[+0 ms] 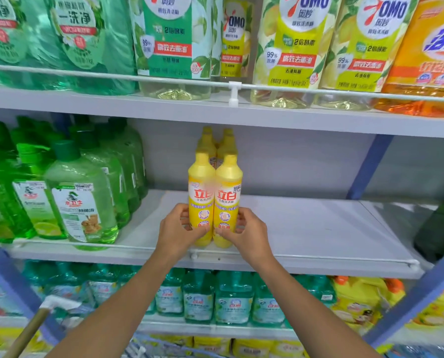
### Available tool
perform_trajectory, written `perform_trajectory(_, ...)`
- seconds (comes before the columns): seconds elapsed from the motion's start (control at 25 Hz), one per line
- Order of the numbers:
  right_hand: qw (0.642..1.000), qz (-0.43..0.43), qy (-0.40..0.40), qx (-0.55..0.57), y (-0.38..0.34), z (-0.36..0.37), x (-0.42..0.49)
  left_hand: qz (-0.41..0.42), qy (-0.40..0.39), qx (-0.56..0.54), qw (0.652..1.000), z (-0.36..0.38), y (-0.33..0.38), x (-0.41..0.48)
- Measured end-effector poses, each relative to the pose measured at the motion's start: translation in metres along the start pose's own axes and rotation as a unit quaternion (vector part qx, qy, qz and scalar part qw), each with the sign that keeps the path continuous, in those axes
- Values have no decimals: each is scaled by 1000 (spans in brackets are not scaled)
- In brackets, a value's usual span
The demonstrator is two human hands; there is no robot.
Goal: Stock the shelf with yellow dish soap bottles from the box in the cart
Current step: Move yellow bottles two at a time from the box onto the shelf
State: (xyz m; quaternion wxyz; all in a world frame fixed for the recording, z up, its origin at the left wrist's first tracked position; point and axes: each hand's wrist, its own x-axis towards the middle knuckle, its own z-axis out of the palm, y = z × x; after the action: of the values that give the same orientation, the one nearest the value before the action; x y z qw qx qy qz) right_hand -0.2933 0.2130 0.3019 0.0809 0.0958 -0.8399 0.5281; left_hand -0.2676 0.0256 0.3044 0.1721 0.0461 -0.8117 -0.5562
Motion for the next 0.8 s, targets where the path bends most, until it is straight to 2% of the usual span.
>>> perform_trajectory(0.16,999,15,32,15,4,12,12,12,3,25,1000,4,-5,14)
perform_trajectory(0.4,998,32,60,5,13,25,45,-12,23,33,999,16,-11,47)
perform_trajectory(0.8,997,24,78,-9,23,34,60,-8,36,20,999,20,-19,59)
